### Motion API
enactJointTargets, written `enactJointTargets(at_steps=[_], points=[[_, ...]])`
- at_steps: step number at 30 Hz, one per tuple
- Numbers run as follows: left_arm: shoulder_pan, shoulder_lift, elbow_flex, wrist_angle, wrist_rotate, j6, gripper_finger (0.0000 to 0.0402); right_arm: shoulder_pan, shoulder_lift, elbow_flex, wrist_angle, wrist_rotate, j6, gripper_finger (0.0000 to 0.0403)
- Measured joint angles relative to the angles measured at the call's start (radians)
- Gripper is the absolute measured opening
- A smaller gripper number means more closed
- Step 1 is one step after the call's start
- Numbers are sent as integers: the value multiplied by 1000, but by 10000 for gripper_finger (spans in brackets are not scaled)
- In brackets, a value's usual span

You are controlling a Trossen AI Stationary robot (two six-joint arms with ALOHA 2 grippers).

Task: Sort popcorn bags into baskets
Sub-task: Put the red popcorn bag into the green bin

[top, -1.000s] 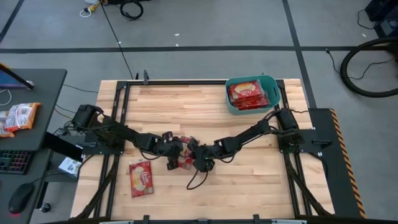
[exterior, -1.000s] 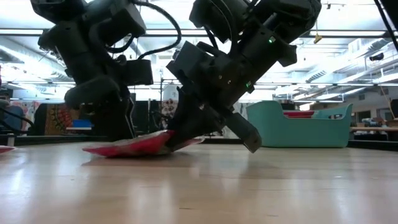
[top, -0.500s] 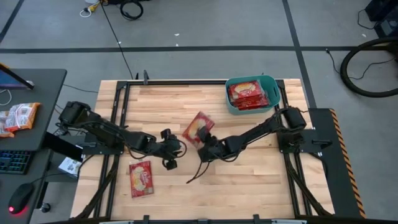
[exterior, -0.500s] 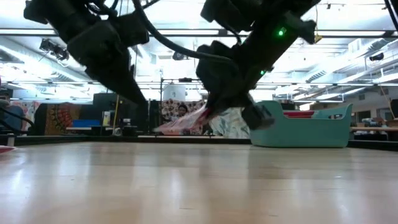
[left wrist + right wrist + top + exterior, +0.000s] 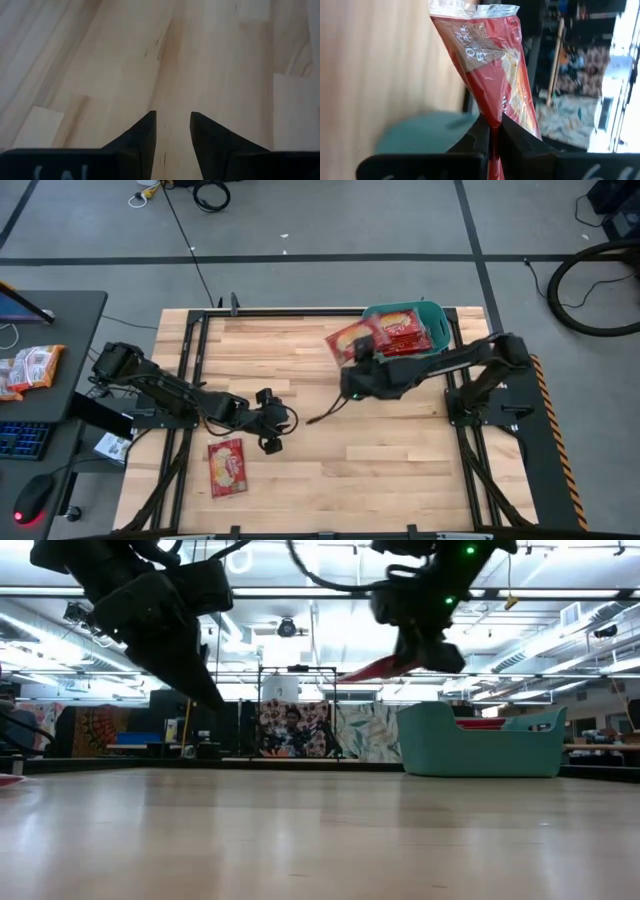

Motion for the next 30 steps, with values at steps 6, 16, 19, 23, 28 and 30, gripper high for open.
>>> enactJointTargets(at_steps=[6,16,19,23,28,30], points=[[-9,0,0,-20,11,-10,126,-75,-167,-126,-14,0,8,24],[-9,0,0,-19,107,-39,126,-281,-391,-399,225,-157,-248,33],[-9,0,0,-19,110,-63,126,-365,-423,-438,290,-238,-291,34],[-14,0,0,-18,119,-65,126,-468,-430,-451,328,-344,-354,35],[-15,0,0,-17,180,-131,126,-551,-417,-451,344,-387,-374,50],[-15,0,1,-17,217,-166,126,-569,-414,-451,324,-397,-356,66]])
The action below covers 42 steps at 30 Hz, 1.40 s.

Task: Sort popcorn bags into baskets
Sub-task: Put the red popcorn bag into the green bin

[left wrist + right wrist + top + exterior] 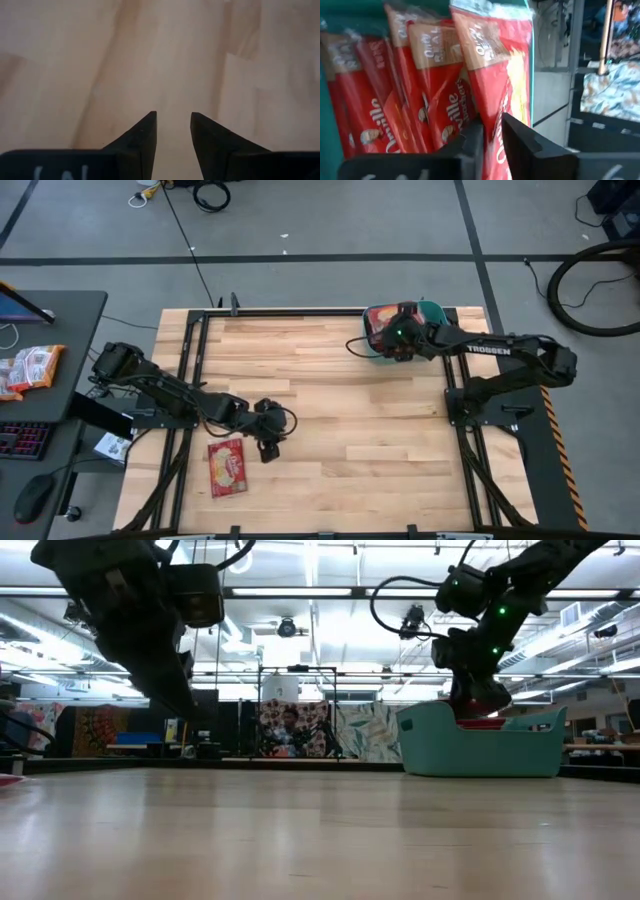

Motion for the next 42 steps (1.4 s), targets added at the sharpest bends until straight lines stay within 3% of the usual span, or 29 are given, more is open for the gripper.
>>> enactJointTargets(at_steps=[9,16,22,29,32,36,42], points=[[-62,0,40,-81,60,-111,126,56,2,27,-20,77,148,129],[-124,0,182,-344,16,-138,126,139,2,73,-131,85,162,133],[-154,0,258,-522,17,-184,126,201,2,115,-127,63,289,132],[-189,0,240,-657,140,-287,126,305,2,127,-29,170,397,132],[-212,0,240,-697,214,-343,126,356,2,127,38,186,386,132],[-261,7,228,-710,210,-381,126,440,2,127,158,186,375,132],[-288,30,120,-669,302,-430,126,563,2,127,275,178,278,132]])
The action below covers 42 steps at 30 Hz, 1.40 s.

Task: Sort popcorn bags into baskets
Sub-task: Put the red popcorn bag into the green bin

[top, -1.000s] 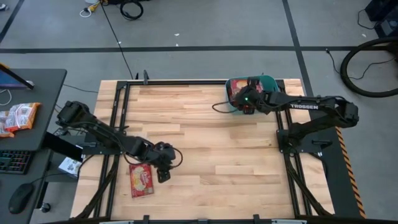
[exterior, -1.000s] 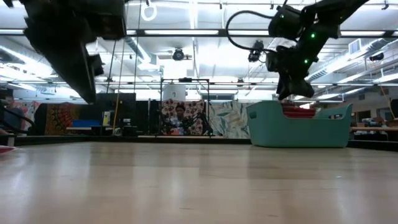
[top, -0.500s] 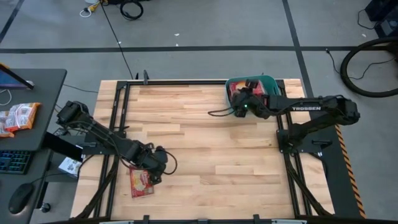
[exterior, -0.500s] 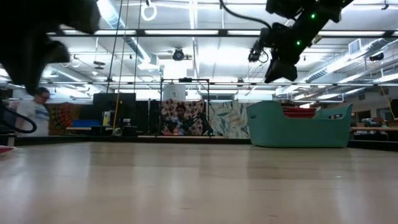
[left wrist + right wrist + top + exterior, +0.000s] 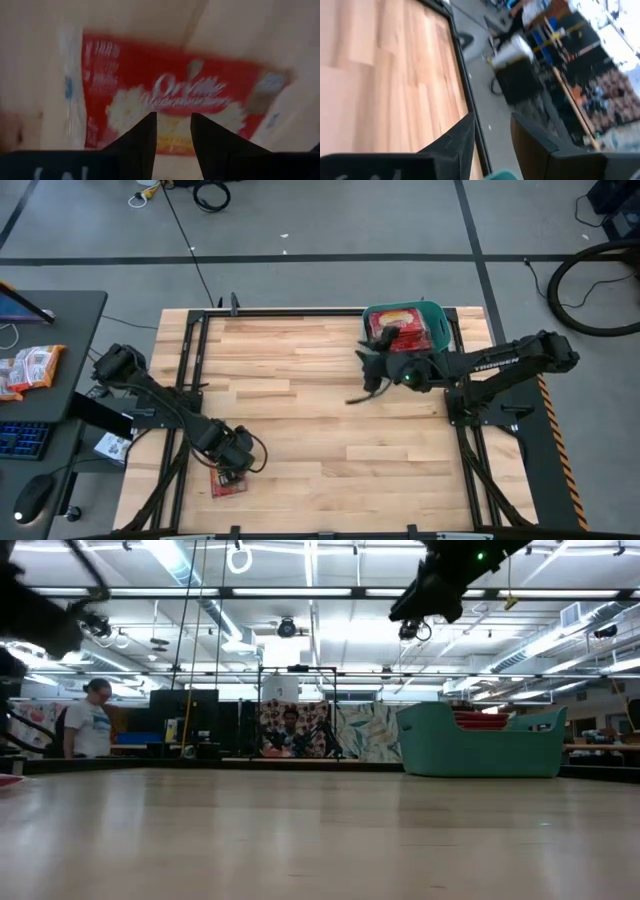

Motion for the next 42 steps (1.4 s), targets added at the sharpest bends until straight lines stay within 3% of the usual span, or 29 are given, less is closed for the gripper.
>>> enactJointTargets(at_steps=[6,11,14,19,21,24,30,35,42], points=[[4,0,-117,137,35,-37,126,87,5,0,23,-55,-4,132],[37,-6,-172,253,-3,-21,126,147,29,-1,28,-106,-5,132],[74,-5,-176,282,-105,49,126,171,55,0,46,-114,-5,132],[130,3,-183,411,-423,203,126,198,134,0,85,-157,-5,132],[149,4,-185,478,-458,286,126,205,176,0,100,-157,-6,132],[174,3,-168,534,-438,375,126,209,237,0,120,-157,-9,132],[198,3,-90,491,-367,432,126,210,361,0,223,-213,-7,132],[200,2,-21,367,-333,431,126,209,451,17,325,-278,-5,132],[200,0,7,142,-338,373,126,209,595,168,269,-359,36,132]])
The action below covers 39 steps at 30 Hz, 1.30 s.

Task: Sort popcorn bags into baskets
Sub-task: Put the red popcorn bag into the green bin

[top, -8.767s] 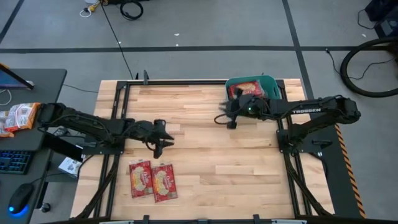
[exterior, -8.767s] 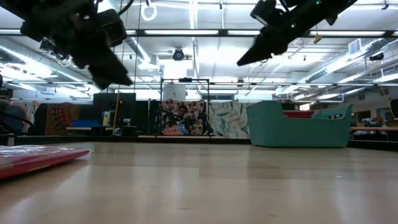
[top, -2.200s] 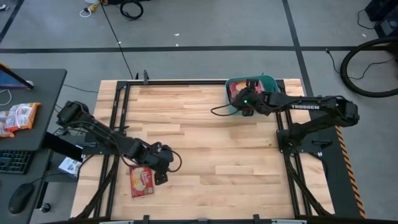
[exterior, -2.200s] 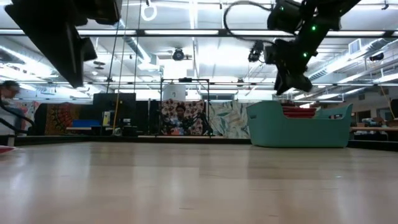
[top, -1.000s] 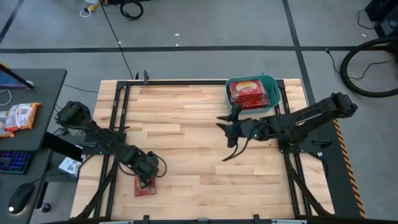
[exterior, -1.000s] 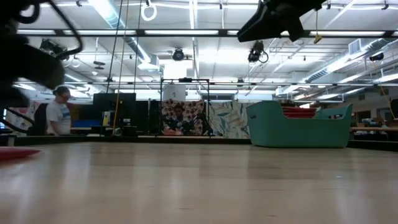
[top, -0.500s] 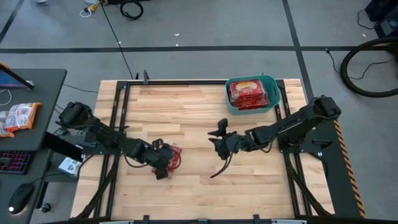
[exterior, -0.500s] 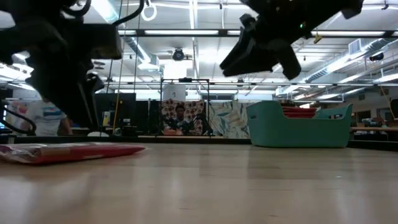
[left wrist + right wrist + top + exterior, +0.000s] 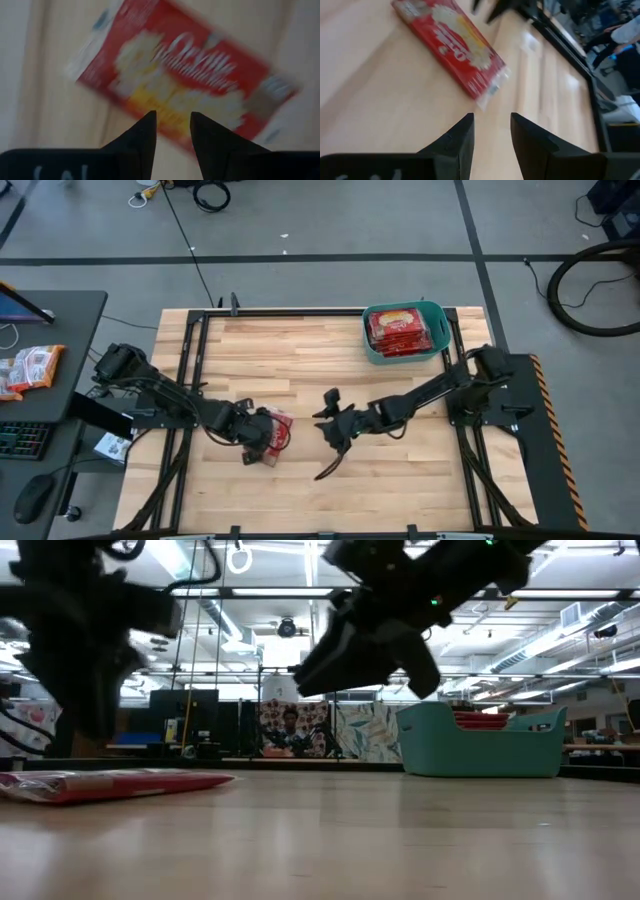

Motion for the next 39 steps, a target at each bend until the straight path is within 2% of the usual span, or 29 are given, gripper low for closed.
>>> enactJointTargets(at_steps=[6,12,18,27,39], points=[[0,-1,-90,-4,-34,-29,126,3,111,161,-97,-70,-4,132],[0,-1,-190,181,-35,-47,126,3,201,273,-115,-150,-11,132],[0,-3,-231,321,-58,-47,126,4,285,346,-116,-192,-59,132],[0,-1,-242,389,-64,-45,126,10,351,370,-165,-214,-278,133],[5,1,-242,452,-106,-17,126,2,440,376,19,-203,-431,134]])
